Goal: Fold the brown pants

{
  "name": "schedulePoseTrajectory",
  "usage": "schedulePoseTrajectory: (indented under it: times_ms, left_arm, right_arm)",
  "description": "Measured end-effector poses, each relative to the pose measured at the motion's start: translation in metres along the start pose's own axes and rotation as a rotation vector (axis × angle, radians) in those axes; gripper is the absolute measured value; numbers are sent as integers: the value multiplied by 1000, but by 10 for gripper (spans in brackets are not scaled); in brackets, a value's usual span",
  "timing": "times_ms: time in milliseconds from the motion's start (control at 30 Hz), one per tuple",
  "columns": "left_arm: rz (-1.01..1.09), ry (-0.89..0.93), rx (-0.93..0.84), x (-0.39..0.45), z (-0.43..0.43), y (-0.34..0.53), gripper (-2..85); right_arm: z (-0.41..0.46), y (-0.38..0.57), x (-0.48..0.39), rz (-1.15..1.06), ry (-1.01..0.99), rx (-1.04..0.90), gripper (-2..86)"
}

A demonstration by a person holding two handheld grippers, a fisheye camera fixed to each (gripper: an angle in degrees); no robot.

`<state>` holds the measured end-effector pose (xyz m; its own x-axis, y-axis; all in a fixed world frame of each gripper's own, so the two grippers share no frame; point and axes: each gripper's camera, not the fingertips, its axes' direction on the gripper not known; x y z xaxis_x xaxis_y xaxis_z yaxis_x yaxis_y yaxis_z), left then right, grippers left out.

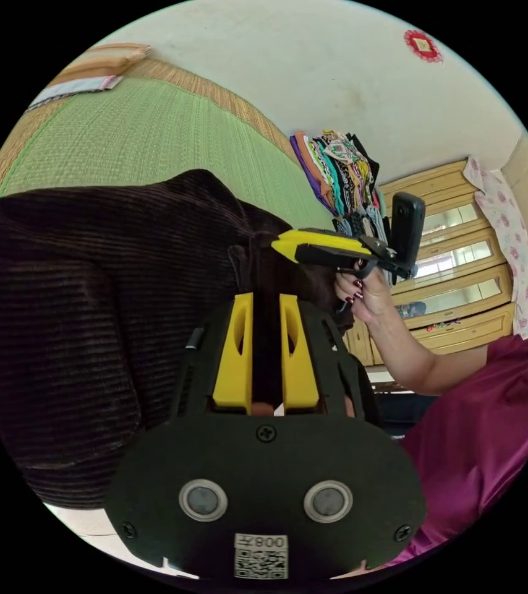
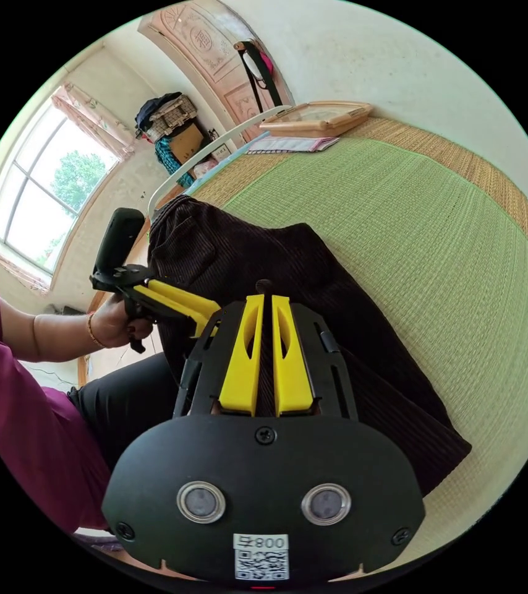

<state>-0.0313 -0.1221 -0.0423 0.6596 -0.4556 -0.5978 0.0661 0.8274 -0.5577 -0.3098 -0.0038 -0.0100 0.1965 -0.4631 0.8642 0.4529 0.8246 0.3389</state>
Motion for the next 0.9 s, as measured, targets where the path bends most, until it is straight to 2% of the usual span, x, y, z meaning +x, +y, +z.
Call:
schedulePoseTrajectory:
  times_ms: [233, 433, 633, 733, 900]
  left_arm:
    - [3, -53, -28, 5, -2, 1, 35]
    - [3, -9, -1, 11, -12, 6, 12]
    - [-35, -50, -53, -3, 4, 8, 8]
    - [-55, -23, -41, -8, 5, 7, 8]
    - [-47, -21, -37, -9, 8, 6, 9]
  right_arm:
    - [0, 0, 6, 2, -9, -8, 24]
    - [-4, -1, 6, -16, -29, -5, 25]
    - [36, -5, 21, 12, -28, -102, 29]
    - [33, -3, 34, 52, -93, -79, 30]
    - [20, 8, 34, 59, -96, -28, 29]
